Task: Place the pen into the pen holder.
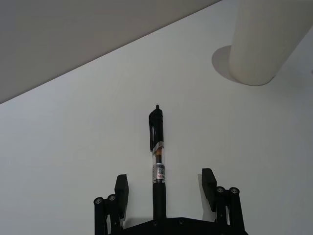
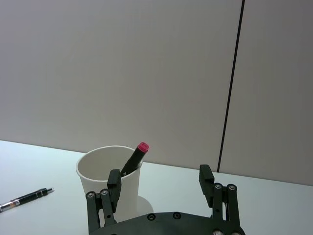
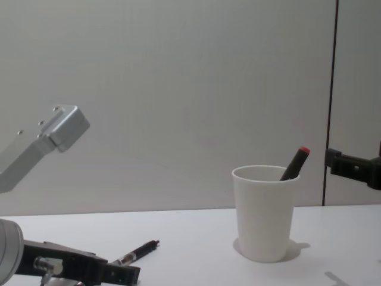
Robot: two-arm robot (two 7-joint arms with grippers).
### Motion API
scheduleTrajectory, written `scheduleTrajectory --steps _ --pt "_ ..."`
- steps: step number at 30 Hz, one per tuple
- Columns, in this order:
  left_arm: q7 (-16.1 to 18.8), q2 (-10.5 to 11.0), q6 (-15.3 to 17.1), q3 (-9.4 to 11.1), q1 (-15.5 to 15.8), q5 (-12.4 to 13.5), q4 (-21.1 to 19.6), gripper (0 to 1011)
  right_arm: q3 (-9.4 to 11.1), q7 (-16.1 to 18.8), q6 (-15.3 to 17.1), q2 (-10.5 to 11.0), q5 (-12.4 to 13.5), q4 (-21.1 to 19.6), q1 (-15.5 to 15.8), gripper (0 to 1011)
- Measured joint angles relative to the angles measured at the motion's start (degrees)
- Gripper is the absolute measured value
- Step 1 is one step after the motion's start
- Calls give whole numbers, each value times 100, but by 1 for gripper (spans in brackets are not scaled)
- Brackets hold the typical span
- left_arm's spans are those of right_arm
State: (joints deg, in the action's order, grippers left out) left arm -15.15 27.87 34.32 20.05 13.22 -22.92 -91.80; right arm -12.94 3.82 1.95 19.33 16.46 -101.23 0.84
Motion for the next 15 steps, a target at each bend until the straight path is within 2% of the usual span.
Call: scheduleTrajectory --steps 3,4,5,6,7,11,12,15 --pt "3 0 -2 0 1 2 0 883 0 0 0 0 0 0 0 1002" --pt "4 0 -2 0 1 3 0 883 0 0 0 0 0 0 0 1001" --pt "5 0 -3 0 1 3 0 833 0 0 0 0 0 0 0 1002" --pt "5 0 -3 0 1 4 0 833 0 0 0 0 0 0 0 1002" --pt "6 0 -3 0 1 5 0 782 0 0 0 0 0 0 0 1002" --pt "9 -1 -3 0 1 7 0 686 0 0 0 0 0 0 0 1002" --pt "10 0 -3 0 1 7 0 624 0 0 0 0 0 0 0 1002" --pt "12 -1 -3 1 1 7 0 565 0 0 0 0 0 0 0 1002"
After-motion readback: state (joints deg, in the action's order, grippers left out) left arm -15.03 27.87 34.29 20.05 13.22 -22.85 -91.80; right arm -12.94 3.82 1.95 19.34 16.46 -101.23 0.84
